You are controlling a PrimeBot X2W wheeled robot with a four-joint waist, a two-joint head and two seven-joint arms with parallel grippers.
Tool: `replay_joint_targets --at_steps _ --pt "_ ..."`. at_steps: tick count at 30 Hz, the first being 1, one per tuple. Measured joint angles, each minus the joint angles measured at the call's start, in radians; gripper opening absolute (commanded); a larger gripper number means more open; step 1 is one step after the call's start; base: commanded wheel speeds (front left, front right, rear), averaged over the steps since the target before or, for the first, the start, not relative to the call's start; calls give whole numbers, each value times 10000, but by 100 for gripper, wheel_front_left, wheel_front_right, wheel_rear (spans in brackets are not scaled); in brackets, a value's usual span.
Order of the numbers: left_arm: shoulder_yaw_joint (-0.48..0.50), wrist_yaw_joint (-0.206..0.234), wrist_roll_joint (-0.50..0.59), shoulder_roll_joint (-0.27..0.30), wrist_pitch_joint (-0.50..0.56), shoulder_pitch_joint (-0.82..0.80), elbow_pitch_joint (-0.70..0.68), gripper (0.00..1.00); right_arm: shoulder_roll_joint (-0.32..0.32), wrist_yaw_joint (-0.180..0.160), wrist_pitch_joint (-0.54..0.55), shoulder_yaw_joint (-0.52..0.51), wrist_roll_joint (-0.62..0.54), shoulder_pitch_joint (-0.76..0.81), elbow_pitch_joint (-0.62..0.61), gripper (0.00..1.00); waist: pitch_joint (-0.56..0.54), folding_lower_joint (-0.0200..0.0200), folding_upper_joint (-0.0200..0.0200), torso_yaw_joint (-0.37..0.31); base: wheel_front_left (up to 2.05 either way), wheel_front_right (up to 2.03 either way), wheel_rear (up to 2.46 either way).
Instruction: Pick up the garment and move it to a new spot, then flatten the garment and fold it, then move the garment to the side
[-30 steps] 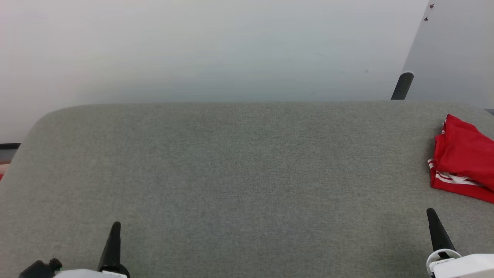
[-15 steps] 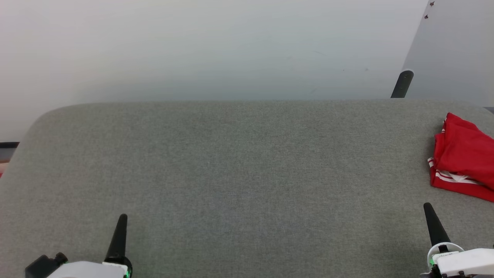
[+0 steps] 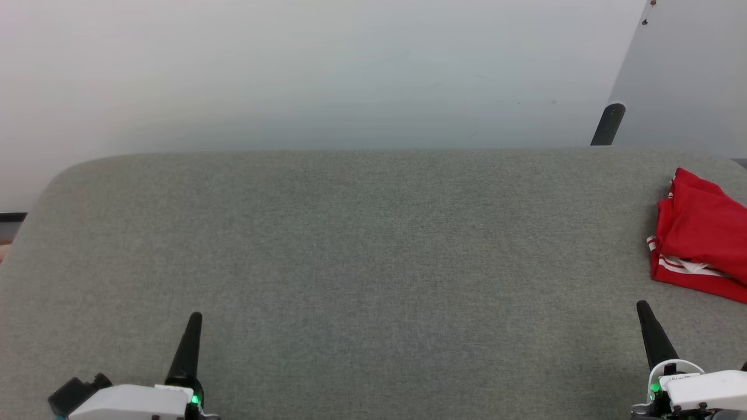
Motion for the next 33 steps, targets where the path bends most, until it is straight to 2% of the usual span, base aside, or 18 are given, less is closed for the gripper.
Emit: replay_joint_targets --at_steps 33 --pt "36 0 -2073 -405 650 -628 242 0 230 -4 581 -130 2508 -442 199 0 142 0 0 -42 0 0 0"
